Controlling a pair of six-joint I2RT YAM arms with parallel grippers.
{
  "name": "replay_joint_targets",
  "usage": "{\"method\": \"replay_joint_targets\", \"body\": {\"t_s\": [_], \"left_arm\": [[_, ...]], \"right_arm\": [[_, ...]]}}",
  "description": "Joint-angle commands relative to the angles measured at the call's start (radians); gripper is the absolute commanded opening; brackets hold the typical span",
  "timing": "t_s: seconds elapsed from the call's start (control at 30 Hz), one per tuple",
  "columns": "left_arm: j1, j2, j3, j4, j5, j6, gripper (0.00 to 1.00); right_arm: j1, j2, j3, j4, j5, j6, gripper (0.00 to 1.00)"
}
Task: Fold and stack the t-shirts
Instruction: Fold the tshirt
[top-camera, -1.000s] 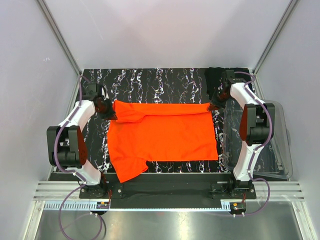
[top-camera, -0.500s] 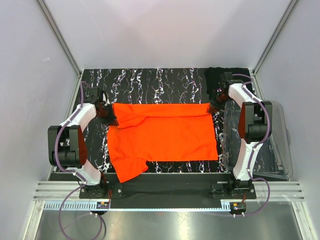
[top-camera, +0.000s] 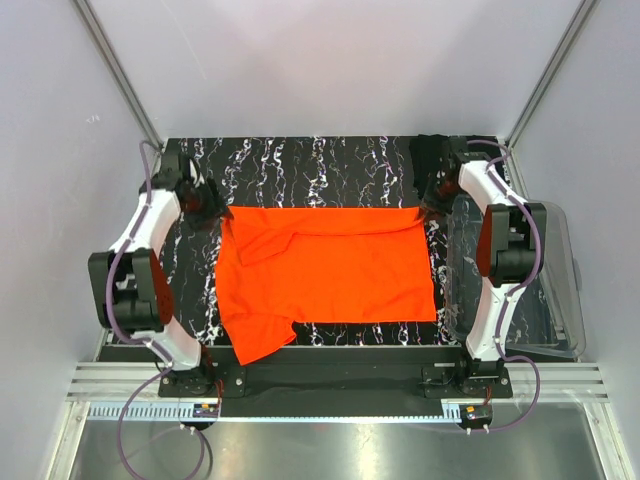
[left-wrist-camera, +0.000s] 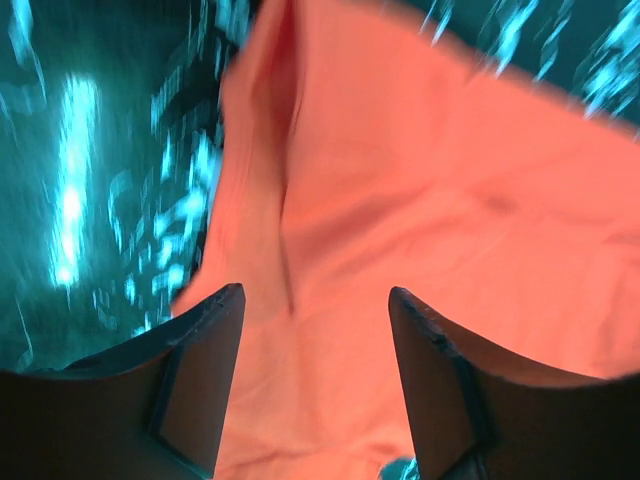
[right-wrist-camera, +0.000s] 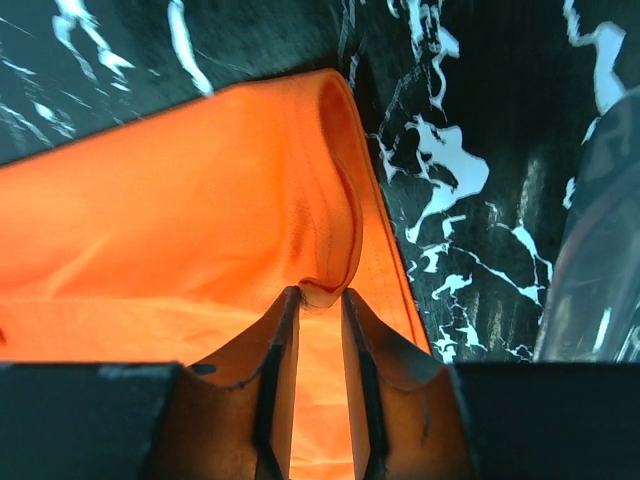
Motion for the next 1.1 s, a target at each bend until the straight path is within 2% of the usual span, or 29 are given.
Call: {"method": "replay_joint_targets", "body": {"t_s": [0.0, 0.1, 0.3, 0.37, 0.53, 0.67, 0.87, 1.07], "left_arm": [[0.011, 0.121, 0.138, 0.04, 0.022, 0.023, 0.63], [0.011, 0.196, 0.223, 0.046, 0.036, 0.012, 0.63], [0.011, 0.343, 0.335, 0.054, 0.053, 0.004, 0.6], [0.009, 0.379, 0.348, 0.054, 0.061, 0.004, 0.52], [0.009, 0.439, 0.356, 0.063, 0.062, -0.005, 0.43], [0.012, 0.488, 0.367, 0.058, 0.021, 0.009, 0.34], [0.026, 0.549, 0.404, 0.04, 0.006, 0.006, 0.32], [0.046, 0.655, 0.58, 0.031, 0.03, -0.002, 0.33]], "right_arm": [[0.0, -0.001, 0.089, -0.013, 0.008, -0.012, 0.32], [0.004, 0.03, 0.132, -0.015, -0.021, -0.005, 0.35], [0.013, 0.065, 0.183, -0.02, -0.005, 0.012, 0.33], [0.013, 0.076, 0.183, -0.021, -0.003, 0.011, 0.3], [0.032, 0.118, 0.183, -0.02, -0.021, 0.027, 0.22], [0.044, 0.174, 0.2, -0.02, -0.001, 0.037, 0.21], [0.044, 0.255, 0.264, -0.017, 0.041, 0.053, 0.2], [0.044, 0.34, 0.37, -0.023, 0.043, 0.057, 0.2]]}}
